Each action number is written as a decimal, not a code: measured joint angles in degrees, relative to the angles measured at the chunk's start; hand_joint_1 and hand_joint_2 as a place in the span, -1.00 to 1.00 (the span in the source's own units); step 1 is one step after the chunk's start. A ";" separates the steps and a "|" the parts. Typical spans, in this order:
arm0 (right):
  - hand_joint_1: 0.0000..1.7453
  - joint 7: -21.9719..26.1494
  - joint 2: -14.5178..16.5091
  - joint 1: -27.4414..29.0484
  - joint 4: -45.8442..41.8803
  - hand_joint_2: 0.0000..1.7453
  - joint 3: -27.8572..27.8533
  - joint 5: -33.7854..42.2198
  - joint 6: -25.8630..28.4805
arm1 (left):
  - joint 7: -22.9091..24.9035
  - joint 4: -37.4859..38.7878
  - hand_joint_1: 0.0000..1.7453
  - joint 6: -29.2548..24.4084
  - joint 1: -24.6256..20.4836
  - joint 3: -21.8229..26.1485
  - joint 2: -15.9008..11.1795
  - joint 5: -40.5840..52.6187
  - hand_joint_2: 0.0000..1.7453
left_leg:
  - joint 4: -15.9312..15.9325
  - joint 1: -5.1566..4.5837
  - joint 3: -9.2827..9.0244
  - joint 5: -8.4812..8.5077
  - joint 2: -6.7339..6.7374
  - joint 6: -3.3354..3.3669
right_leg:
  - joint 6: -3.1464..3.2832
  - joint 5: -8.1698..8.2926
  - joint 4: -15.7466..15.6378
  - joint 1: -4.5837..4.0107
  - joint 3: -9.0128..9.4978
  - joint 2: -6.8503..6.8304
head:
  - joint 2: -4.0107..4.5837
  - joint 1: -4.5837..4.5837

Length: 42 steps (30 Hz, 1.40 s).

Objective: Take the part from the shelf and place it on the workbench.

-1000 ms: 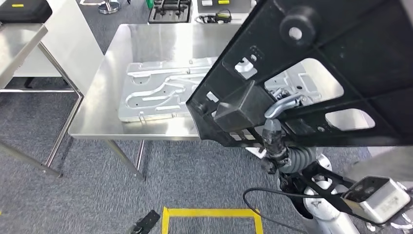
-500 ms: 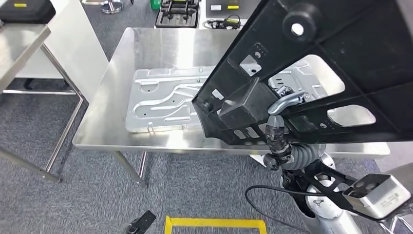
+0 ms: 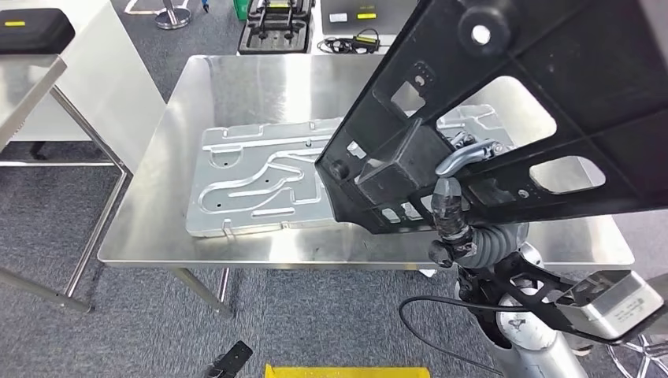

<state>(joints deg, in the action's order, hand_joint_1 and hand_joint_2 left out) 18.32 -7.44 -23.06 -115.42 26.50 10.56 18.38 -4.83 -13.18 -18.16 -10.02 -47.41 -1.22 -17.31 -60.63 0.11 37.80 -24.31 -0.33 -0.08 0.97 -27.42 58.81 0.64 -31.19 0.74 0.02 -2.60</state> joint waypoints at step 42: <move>1.00 -39.22 -25.49 -4.12 2.42 1.00 -4.61 -42.25 -14.96 | -4.68 0.09 -1.00 -0.51 3.01 2.83 -3.37 -3.62 1.00 | 3.39 -0.19 -3.83 -1.05 -0.11 2.87 | -2.81 -3.83 15.17 0.59 -10.66 -0.37 | 0.00 -0.13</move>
<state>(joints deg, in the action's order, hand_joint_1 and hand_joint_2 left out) -20.90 -32.93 -27.18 -112.99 21.90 -31.69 3.42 -9.51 -13.09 -18.68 -7.02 -44.58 -4.58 -20.93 -57.23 -0.08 33.97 -25.37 -0.44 2.79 -1.84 -31.25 73.98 1.23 -41.85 0.36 0.02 -2.73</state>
